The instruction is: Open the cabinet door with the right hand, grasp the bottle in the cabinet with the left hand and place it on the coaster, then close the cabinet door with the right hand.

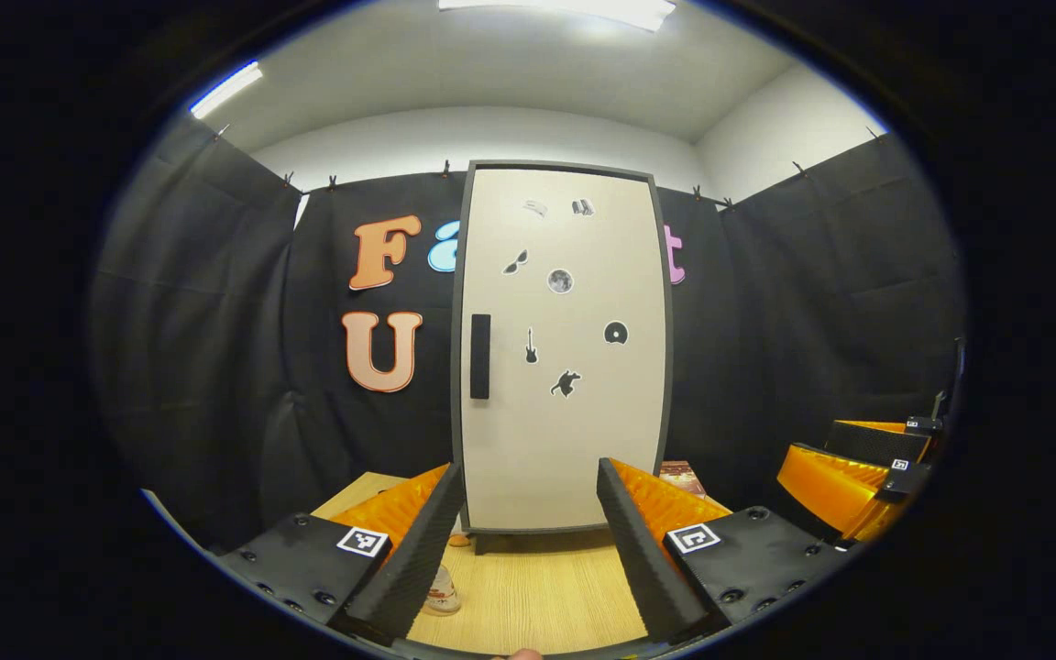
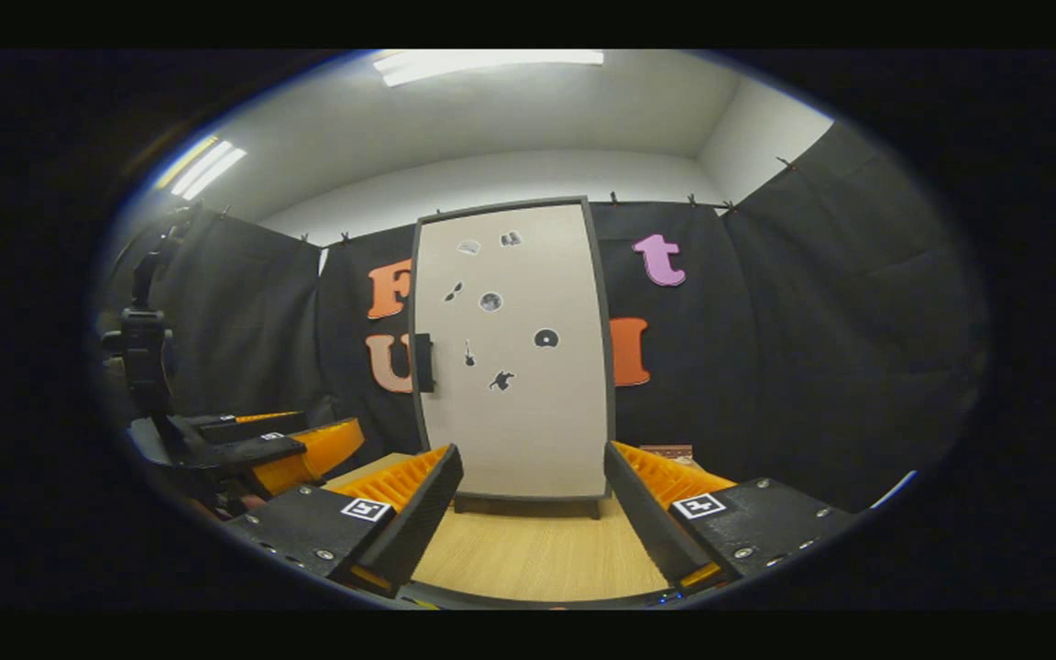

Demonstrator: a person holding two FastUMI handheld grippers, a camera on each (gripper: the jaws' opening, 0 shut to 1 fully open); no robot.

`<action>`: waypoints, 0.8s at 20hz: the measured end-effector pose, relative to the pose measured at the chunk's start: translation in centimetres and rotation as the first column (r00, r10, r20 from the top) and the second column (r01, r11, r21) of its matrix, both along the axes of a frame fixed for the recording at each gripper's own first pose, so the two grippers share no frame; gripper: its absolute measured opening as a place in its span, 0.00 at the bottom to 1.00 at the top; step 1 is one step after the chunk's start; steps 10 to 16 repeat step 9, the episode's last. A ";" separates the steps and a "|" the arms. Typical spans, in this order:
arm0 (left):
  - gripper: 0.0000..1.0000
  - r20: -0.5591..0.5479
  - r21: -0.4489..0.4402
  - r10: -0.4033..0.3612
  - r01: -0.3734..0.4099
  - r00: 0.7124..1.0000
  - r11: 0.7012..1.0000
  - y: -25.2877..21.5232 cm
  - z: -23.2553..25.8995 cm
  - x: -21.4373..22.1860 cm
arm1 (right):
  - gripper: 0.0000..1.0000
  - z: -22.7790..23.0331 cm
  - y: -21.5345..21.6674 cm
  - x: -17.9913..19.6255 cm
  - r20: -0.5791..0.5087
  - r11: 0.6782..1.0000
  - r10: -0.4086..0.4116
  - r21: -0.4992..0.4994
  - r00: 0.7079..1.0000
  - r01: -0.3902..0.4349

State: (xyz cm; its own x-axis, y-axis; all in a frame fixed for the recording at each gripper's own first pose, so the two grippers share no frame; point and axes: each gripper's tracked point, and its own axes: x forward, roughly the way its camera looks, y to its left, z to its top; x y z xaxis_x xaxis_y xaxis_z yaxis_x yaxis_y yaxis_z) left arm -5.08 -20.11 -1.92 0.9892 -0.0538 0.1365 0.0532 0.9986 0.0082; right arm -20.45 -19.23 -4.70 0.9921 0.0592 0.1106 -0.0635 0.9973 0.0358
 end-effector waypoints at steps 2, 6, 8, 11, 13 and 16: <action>0.96 0.007 -0.008 0.014 -0.014 1.000 1.000 0.3 0.3 -0.2 | 0.96 0.2 -0.1 0.2 0.006 1.000 -0.003 -0.003 1.000 0.003; 0.95 0.020 -0.012 0.044 -0.044 0.999 0.999 2.2 0.6 -0.4 | 0.96 1.2 0.4 1.1 0.024 1.000 0.000 -0.028 1.000 0.001; 0.95 0.012 -0.032 0.055 -0.054 0.998 0.998 3.2 0.3 -0.4 | 0.96 1.7 1.1 1.4 0.029 0.999 0.012 -0.037 1.000 -0.011; 0.95 0.012 -0.033 0.061 -0.060 0.998 0.998 3.5 0.4 -0.2 | 0.96 2.0 1.2 1.6 0.034 0.999 0.012 -0.038 0.999 -0.011; 0.95 0.012 -0.033 0.061 -0.060 0.998 0.998 3.5 0.4 -0.2 | 0.96 2.0 1.2 1.6 0.034 0.999 0.012 -0.038 0.999 -0.011; 0.95 0.012 -0.033 0.061 -0.060 0.998 0.998 3.5 0.4 -0.2 | 0.96 2.0 1.2 1.6 0.034 0.999 0.012 -0.038 0.999 -0.011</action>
